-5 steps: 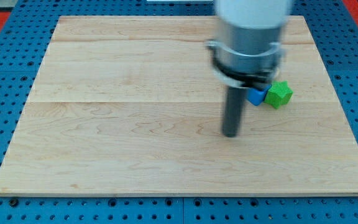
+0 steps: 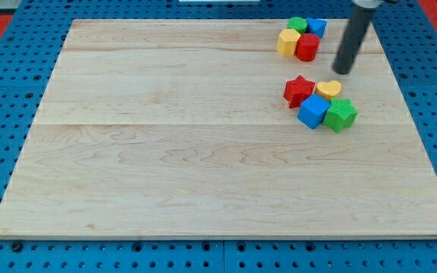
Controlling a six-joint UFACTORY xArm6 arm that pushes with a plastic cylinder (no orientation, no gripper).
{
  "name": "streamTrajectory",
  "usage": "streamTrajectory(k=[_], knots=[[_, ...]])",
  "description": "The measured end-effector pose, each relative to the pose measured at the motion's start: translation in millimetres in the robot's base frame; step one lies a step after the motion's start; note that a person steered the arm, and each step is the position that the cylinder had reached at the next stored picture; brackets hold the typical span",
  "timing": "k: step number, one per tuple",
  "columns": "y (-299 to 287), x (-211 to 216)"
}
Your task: Separate the red star from the yellow heart
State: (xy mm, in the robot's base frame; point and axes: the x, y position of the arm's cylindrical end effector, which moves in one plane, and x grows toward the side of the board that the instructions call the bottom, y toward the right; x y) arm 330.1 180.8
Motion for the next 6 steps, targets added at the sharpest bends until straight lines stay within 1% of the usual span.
streamTrajectory(k=[2,3,5,6], knots=[[17.6,63.6],[-34.1,73.2],[-76.1,29.4],[-149.6,37.1]])
